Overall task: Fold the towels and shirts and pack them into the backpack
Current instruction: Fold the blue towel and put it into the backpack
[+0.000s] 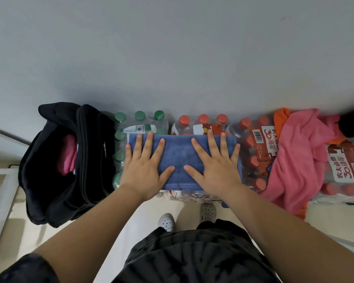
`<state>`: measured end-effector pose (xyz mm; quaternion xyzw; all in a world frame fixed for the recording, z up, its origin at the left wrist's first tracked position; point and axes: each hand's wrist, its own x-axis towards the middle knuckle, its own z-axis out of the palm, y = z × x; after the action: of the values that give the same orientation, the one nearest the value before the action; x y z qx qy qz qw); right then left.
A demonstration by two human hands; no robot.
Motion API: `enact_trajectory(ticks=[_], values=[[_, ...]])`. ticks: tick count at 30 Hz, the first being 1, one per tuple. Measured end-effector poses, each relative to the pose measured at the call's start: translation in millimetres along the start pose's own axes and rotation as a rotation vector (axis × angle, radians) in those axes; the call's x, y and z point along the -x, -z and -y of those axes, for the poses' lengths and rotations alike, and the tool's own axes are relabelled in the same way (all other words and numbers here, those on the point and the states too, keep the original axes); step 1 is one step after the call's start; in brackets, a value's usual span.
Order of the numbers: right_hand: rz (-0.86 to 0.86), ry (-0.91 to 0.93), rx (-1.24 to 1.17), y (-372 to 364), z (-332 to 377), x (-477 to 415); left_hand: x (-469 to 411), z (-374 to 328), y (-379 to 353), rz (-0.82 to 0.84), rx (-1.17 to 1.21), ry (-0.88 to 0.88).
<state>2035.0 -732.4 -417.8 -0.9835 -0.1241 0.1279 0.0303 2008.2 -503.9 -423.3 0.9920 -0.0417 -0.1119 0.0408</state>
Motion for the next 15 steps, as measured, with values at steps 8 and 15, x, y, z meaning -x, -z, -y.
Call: enact_trajectory(ticks=[8,15], values=[[0.008,0.004,0.018,14,-5,-45,-44,8,13,0.015,-0.012,0.013],[0.020,0.040,0.055,16,3,-37,-20,14,12,-0.041,0.116,0.160]])
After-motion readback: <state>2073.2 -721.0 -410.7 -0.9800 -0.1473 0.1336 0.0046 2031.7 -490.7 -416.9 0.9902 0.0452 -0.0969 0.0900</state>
